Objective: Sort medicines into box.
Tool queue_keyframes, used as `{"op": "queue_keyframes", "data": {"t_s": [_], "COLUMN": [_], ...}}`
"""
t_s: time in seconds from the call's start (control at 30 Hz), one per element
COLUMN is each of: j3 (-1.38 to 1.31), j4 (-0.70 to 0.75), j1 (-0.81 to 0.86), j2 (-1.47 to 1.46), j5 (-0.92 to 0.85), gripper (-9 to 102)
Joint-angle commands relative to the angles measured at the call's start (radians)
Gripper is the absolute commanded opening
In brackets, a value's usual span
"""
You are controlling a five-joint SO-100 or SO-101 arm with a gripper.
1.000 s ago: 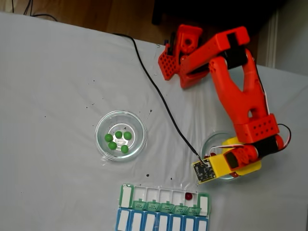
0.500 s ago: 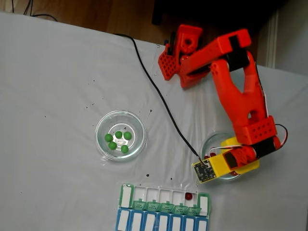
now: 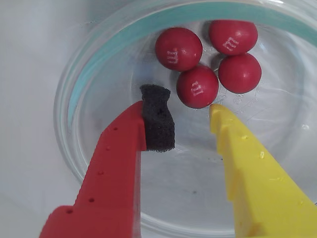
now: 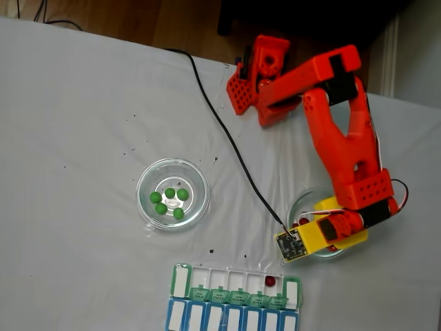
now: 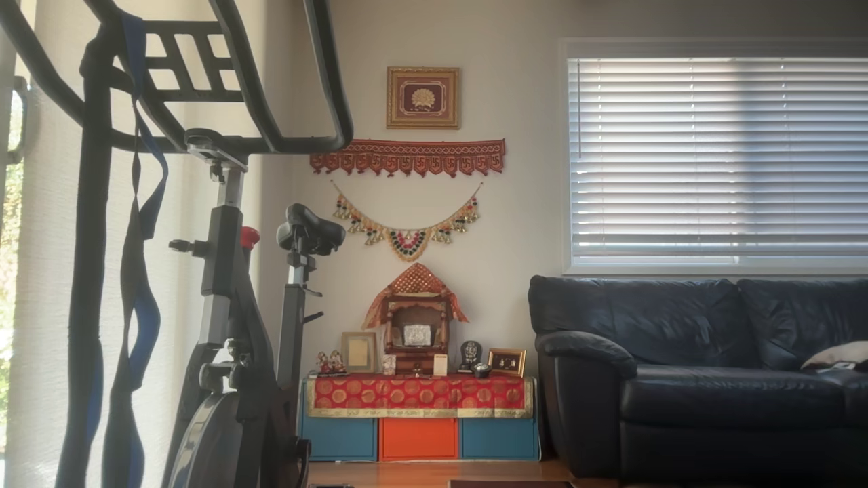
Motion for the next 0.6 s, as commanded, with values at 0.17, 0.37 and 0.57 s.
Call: {"op": "queue_keyframes", "data": {"t_s": [0.17, 0.37, 0.57], "j3": [-0.031, -0.043, -0.064], "j4": [0.028, 0.06, 0.072], "j1": [0.0, 0.005, 0.014], "j2": [0.052, 0.058, 0.046], "j5": [-0.011, -0.052, -0.075], "gripper": [17, 20, 21]}}
